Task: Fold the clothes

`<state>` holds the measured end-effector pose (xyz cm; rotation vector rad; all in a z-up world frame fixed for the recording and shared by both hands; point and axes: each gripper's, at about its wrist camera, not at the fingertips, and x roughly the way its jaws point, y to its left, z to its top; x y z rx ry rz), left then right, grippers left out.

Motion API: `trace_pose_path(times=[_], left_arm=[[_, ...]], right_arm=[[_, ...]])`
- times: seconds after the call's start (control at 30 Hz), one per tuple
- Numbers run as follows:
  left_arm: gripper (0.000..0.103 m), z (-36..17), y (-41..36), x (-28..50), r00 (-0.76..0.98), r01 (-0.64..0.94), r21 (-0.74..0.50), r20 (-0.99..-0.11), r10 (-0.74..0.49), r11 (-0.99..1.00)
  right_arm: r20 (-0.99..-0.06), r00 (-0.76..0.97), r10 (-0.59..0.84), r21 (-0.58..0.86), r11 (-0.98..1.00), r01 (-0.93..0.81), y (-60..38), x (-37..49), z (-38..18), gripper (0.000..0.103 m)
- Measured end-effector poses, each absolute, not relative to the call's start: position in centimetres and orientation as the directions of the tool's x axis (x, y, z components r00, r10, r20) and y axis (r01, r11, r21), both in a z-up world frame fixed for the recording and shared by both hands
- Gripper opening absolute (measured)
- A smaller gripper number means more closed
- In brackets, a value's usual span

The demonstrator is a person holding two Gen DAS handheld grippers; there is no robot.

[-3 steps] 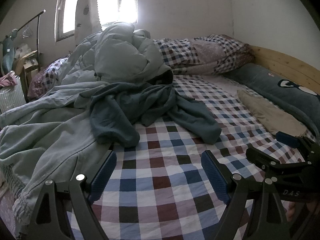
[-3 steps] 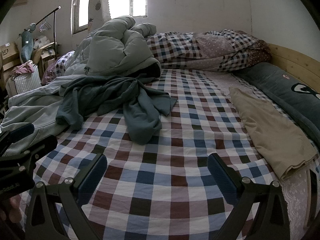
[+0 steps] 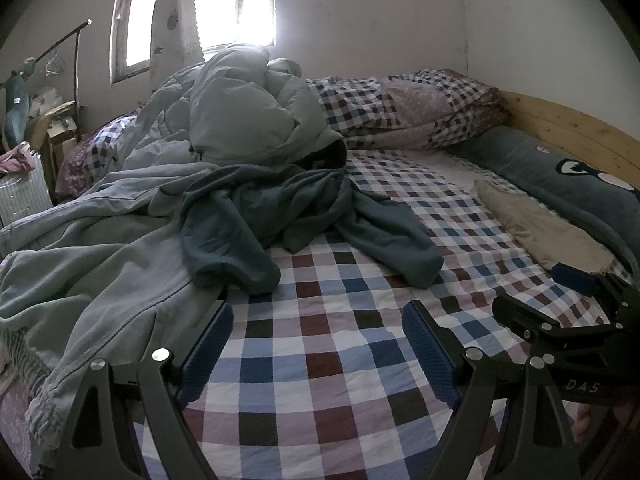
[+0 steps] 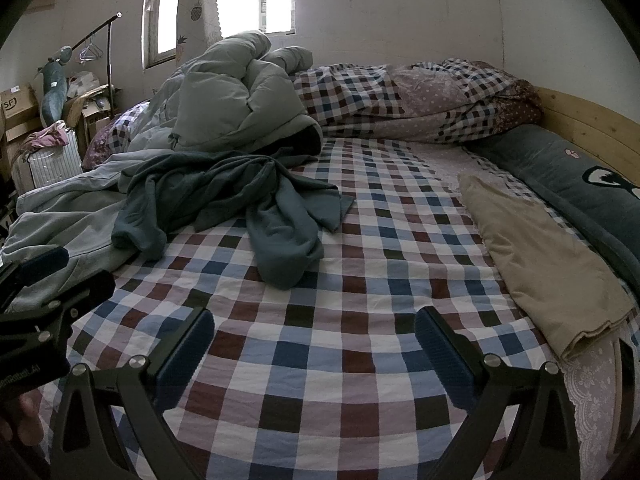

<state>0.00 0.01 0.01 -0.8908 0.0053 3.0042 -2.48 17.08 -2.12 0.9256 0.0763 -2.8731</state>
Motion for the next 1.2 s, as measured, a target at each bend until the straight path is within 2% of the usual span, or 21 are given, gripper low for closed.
trace_pose_path(times=[1.2], left_arm=[[0.089, 0.13, -0.48, 0.27, -0.833, -0.016, 0.002, -0.553, 0.012, -1.000]], right_arm=[[-0.575, -0.811, -0.109, -0.007, -0.990, 0.138, 16.92, -2.31, -1.98, 0.103]])
